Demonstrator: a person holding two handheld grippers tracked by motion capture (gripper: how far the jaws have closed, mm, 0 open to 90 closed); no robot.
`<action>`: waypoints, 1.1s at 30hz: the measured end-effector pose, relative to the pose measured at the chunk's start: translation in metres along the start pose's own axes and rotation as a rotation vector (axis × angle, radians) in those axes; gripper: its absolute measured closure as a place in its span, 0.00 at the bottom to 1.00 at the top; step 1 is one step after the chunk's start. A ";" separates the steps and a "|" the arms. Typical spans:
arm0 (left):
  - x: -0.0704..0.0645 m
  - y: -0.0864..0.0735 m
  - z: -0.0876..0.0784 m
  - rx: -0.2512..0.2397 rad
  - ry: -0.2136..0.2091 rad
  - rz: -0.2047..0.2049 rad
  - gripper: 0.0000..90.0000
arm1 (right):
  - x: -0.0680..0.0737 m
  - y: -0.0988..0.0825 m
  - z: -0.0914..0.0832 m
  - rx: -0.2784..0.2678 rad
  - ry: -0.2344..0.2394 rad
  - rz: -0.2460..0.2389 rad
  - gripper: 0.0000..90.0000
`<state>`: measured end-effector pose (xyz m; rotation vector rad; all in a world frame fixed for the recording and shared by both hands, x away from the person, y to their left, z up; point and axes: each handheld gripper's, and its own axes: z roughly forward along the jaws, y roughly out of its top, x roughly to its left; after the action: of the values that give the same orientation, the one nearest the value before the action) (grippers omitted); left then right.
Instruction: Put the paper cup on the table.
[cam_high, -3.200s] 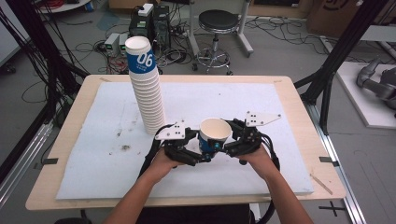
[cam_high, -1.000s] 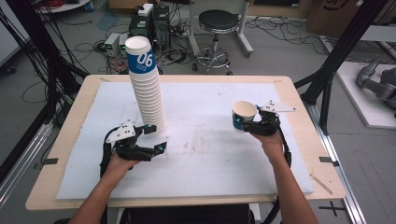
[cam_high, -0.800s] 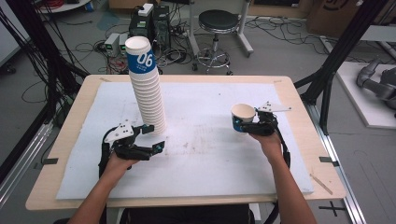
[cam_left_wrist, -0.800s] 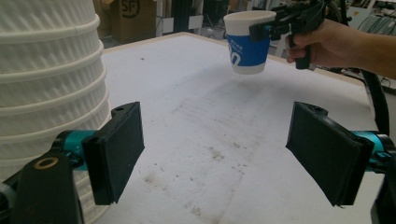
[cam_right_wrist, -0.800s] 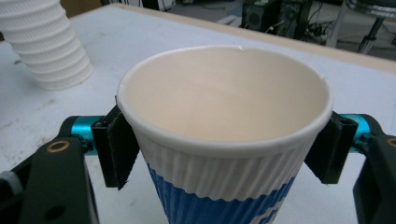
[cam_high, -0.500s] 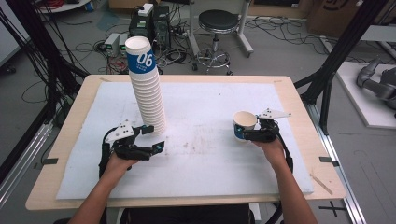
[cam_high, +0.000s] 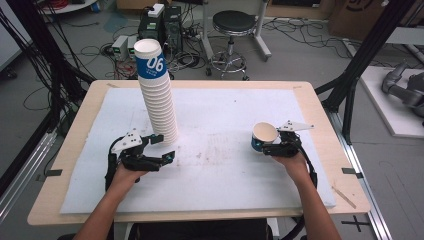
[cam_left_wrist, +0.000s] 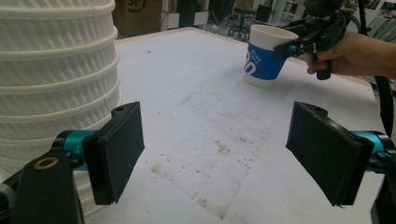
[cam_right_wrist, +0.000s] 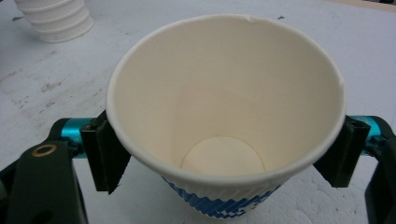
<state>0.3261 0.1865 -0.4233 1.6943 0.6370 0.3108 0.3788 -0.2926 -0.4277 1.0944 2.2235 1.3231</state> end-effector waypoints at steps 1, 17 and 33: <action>0.000 0.000 0.000 -0.001 0.002 -0.002 0.21 | 0.000 0.000 0.000 0.008 -0.002 0.001 0.21; 0.005 0.001 -0.006 -0.024 0.022 -0.015 0.21 | -0.002 -0.019 -0.030 0.046 -0.014 -0.020 0.21; 0.012 0.006 -0.020 -0.070 0.058 -0.016 0.21 | 0.010 -0.009 -0.087 -0.186 -0.093 -0.049 0.21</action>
<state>0.3271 0.2089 -0.4153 1.6179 0.6748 0.3685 0.3150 -0.3398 -0.3903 1.0057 2.0034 1.3965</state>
